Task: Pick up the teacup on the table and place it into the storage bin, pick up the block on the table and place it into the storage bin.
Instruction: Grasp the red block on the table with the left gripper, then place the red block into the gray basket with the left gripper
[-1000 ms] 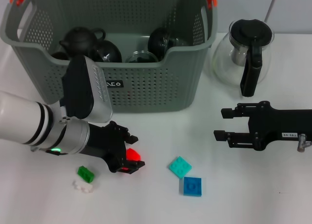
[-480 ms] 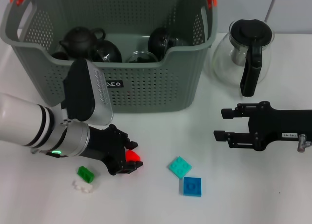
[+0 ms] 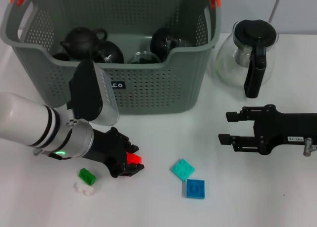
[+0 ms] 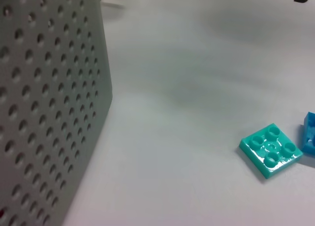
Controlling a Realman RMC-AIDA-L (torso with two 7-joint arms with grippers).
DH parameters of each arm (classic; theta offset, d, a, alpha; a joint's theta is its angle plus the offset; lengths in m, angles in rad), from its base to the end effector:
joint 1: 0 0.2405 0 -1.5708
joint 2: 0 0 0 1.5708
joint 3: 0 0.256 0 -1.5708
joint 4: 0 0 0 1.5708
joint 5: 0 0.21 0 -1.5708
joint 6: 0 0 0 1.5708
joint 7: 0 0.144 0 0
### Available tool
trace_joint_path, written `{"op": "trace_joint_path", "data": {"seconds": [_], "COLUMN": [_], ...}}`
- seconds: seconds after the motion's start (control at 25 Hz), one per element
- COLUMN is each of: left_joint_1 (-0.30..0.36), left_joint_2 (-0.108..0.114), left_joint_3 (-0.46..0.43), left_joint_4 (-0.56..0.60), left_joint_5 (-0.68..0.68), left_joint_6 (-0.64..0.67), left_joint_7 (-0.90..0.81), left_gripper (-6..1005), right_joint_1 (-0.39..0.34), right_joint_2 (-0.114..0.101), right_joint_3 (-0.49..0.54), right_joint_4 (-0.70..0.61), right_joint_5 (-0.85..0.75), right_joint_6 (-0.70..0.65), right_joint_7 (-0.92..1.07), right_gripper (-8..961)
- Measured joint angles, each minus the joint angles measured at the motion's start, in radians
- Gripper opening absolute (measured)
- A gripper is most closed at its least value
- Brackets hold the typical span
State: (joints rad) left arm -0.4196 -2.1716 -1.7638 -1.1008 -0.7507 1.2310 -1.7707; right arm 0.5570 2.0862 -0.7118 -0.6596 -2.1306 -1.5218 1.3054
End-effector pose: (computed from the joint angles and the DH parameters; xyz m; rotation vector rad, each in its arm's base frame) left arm -0.2377 0.3244 -0.0660 -2.8752 -0.3284 0.2663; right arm 0.2662 0.3304 -0.0147 -2.8300 0.4912 0.4991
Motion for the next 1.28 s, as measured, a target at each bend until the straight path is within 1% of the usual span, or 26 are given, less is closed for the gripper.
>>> {"op": "trace_joint_path", "data": {"seconds": [0.28,0.4,0.64,0.72,1.0,1.12,1.2,1.28], "left_joint_1": [-0.001,-0.001,-0.004,-0.005,-0.005,-0.006,-0.008,-0.013], "left_joint_2": [0.000,0.003,0.006,0.006,0.004,0.003,0.004,0.007], "left_joint_3": [-0.002,-0.005,-0.040,-0.054,-0.075,-0.125,-0.185,-0.269], "left_joint_4": [-0.007,-0.014,-0.047,-0.055,-0.079,-0.113,-0.152,-0.193], "left_joint_5": [0.004,0.006,0.005,0.001,-0.001,-0.024,-0.065,-0.119], "left_joint_6": [0.008,0.014,0.077,0.096,0.139,0.205,0.297,0.394], "left_joint_7": [-0.010,-0.036,-0.055,-0.054,-0.065,-0.066,-0.062,-0.051], "left_gripper": [437,433,425,211,184,185,185,185], "right_joint_1": [-0.001,-0.002,-0.002,-0.001,0.000,0.000,0.000,0.000], "right_joint_2": [0.000,0.000,0.000,0.000,0.000,0.000,0.000,0.000], "right_joint_3": [0.000,0.000,0.000,0.000,0.000,0.000,0.000,0.000], "right_joint_4": [0.000,0.000,0.000,0.000,0.000,0.000,0.000,0.000], "right_joint_5": [0.000,0.000,0.000,0.000,0.000,0.000,0.000,0.000], "right_joint_6": [0.000,0.000,0.000,0.000,0.000,0.000,-0.001,-0.002], "right_joint_7": [0.000,0.000,0.000,0.000,-0.001,-0.001,0.000,0.000], "right_gripper": [683,684,684,684,684,684,683,683]}}
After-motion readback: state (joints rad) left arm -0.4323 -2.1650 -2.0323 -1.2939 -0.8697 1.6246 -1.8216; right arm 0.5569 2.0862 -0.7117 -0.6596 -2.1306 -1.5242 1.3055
